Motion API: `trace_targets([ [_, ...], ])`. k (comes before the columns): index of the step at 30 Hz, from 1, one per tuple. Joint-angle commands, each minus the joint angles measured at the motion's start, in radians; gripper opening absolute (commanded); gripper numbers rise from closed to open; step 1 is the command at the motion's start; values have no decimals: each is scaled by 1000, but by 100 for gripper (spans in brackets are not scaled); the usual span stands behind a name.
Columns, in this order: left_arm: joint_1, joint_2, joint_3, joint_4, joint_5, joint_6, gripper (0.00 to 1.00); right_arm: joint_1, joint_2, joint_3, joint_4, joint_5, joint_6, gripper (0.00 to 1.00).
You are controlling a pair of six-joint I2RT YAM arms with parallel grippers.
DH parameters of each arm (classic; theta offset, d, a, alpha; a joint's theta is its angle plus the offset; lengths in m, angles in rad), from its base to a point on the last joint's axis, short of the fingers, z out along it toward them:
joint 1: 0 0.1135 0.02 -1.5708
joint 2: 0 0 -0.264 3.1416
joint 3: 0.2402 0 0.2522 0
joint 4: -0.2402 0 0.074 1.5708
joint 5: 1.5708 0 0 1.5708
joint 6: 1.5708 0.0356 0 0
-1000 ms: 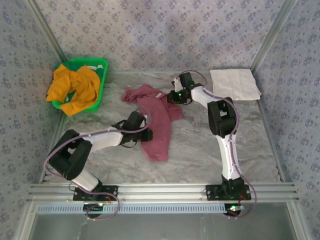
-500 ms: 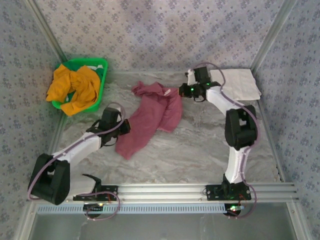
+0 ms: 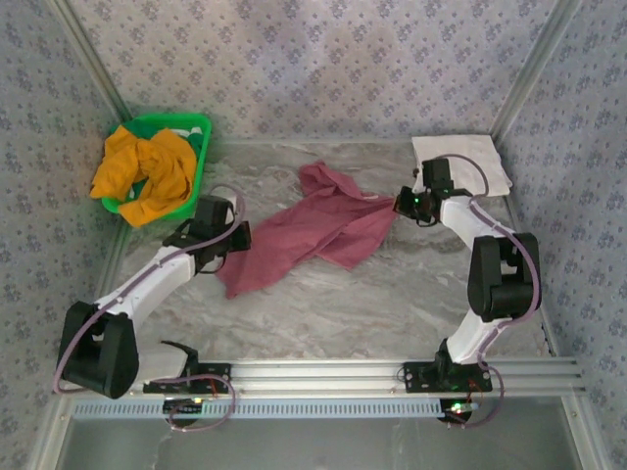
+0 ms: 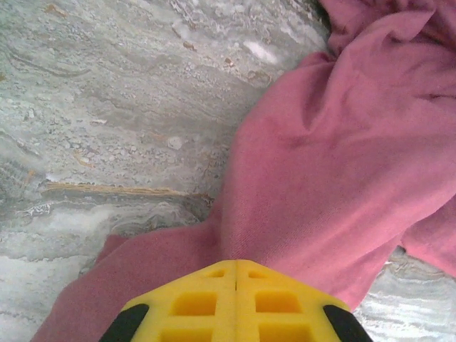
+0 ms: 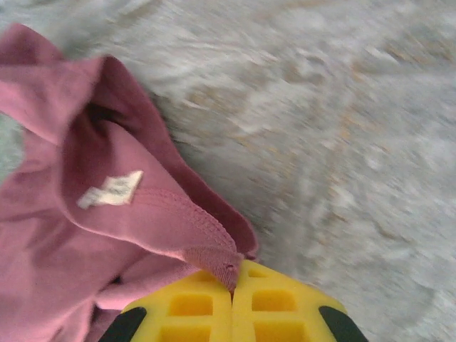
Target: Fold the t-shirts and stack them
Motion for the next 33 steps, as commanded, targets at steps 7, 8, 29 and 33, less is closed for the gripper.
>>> trace_targets([
  [7,8,-86,-5,-120,-85,0,48,-5,-52,-16,-18,37,-11,43],
  [8,6,-105,-16,-132,-82,-10,52,5,-66,-26,-32,46,-20,43],
  [29,-88,-68,-231,-81,30,-249,62,496,-64,-205,-45,161,-146,57],
  [33,-89,-15,-244,-25,17,-235,57,513,34,-169,-30,171,-139,57],
])
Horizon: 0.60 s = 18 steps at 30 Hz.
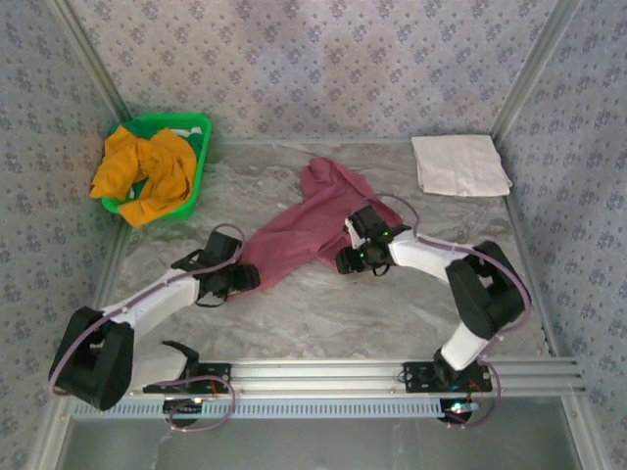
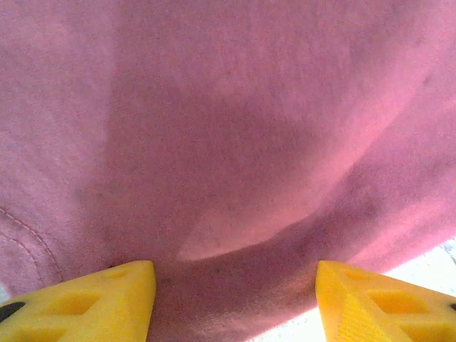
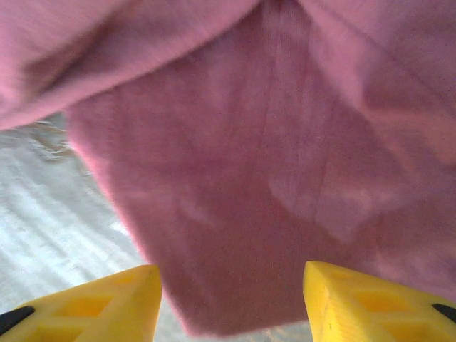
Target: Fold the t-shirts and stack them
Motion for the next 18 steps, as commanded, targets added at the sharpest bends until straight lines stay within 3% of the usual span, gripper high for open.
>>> trace_targets([
  [1,-8,28,-10,70,3,-4,55,18,65,46,3,39,-3,56],
  [4,-6,26,-16,65,-40,4,38,40,82,54,4,49,-5,46],
  [9,56,-52,7,-11,-104,29,0,6,28,48,-23,52,-12,13],
  [13,105,-163,70,-113,-154,79,0,-43,-74,53,-68,8,-34,1],
  [18,150,-258,214,-243,-152,168,0,-97,-211,105,-148,-109,-89,0],
])
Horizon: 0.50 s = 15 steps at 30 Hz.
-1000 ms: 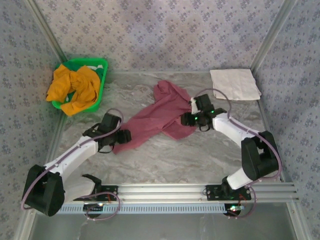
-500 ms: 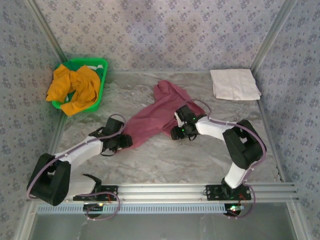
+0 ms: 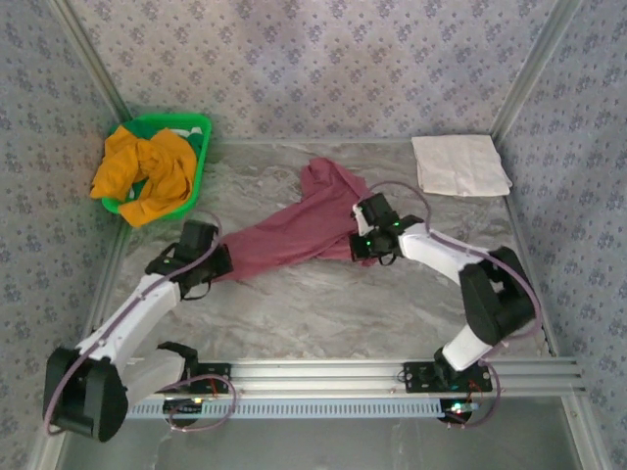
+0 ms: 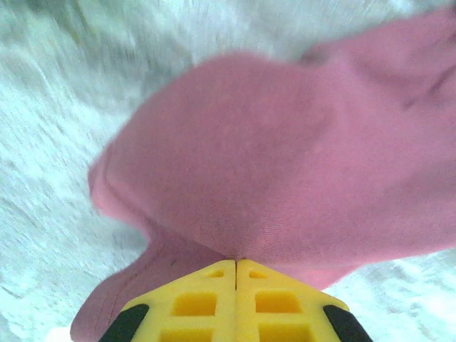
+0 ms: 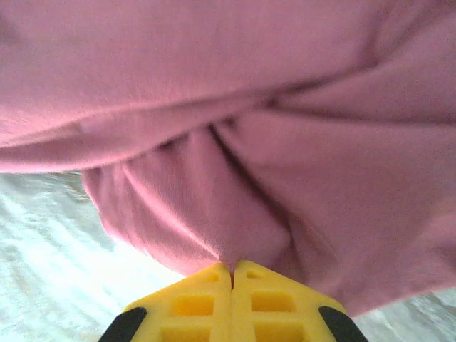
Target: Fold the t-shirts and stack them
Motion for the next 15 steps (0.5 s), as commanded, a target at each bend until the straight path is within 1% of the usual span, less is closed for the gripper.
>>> trace_targets([
  [1,14,-49,125,-129,-27,94,0,-19,-97,65,-110,-93,-58,0],
  [4,17,-63,222,-206,-36,135,0,-32,-166,126,-194,-102,-86,0],
  [8,19,-98,324,-251,-37,167,0,-57,-281,191,-273,-104,-110,0],
  [12,20,-130,432,-281,23,190,0,-74,-418,271,-333,-88,-134,0],
  [15,20,-148,499,-292,82,204,0,-74,-510,303,-362,-36,-146,0],
])
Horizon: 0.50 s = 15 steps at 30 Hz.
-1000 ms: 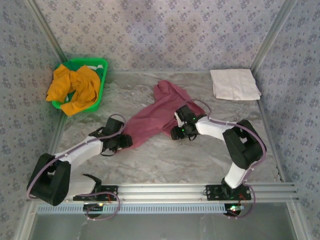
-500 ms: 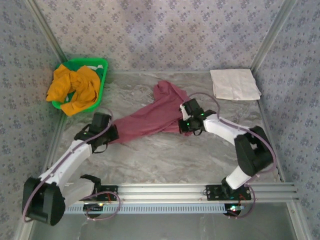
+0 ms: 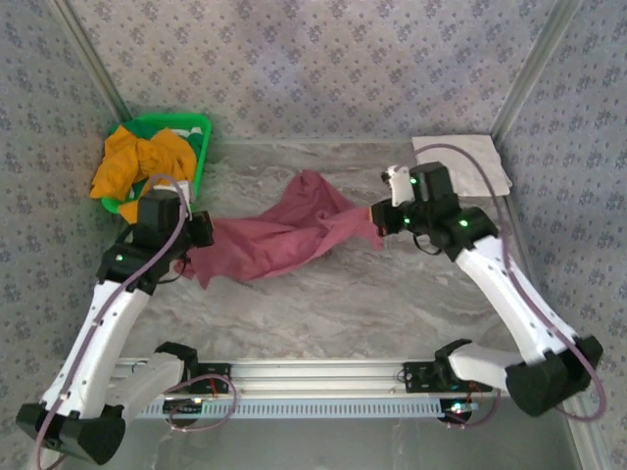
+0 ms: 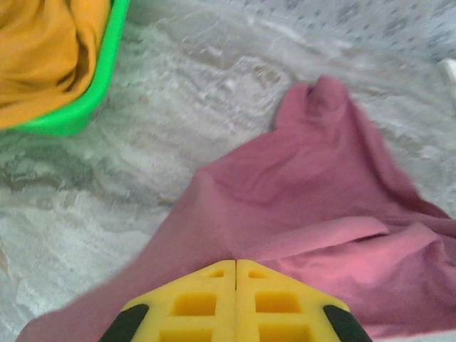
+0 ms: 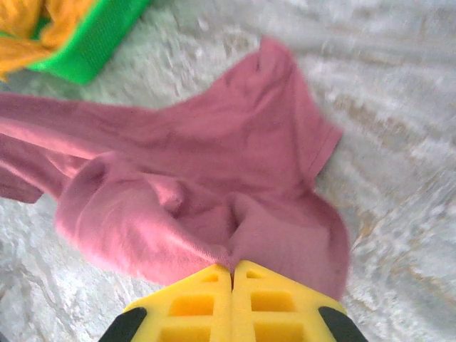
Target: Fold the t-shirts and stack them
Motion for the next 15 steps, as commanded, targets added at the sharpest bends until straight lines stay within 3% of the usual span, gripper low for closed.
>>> trace_targets([
  [1,8,-36,82,-39,73,48,0,-3,-101,61,-90,42,-45,0],
  [5,8,-24,90,-38,110,58,0,-13,-150,79,-103,111,-68,0],
  [9,8,2,21,10,115,70,0,-36,-189,9,7,114,-63,0],
  [15,20,138,-173,241,120,71,0,-84,-96,-130,143,111,0,0],
])
